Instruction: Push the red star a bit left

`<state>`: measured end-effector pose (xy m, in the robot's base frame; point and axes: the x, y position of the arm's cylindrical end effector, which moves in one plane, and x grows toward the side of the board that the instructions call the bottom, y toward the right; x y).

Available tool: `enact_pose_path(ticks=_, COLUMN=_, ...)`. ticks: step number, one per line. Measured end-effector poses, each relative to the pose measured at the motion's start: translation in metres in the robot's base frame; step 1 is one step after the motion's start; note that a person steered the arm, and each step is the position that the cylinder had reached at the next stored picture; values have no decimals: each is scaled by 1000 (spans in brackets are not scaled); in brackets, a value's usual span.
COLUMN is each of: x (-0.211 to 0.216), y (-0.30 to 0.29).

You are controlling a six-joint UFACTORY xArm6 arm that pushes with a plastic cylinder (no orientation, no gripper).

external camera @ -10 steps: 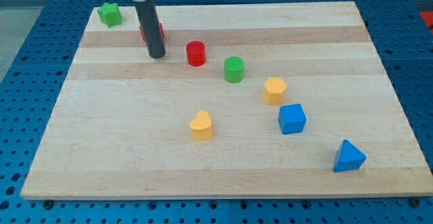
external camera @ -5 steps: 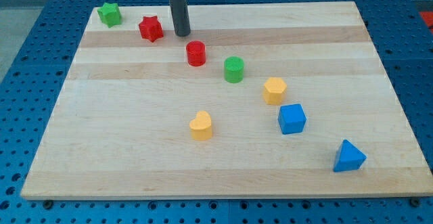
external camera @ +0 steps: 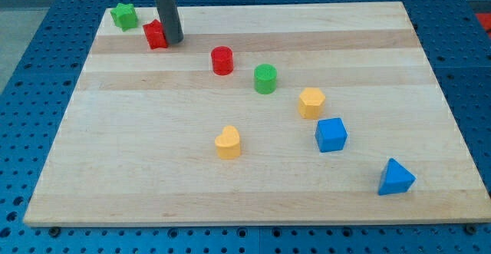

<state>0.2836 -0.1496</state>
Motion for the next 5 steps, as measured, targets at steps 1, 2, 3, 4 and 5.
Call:
enact_pose_path(ticks=1, x=7, y=9)
enact_pose_path(ticks=2, x=23, y=9)
enact_pose_path(ticks=3, x=25, y=5)
enact_pose_path(ticks=4, x=25, y=-2)
enact_pose_path(ticks=5, x=24, y=-3)
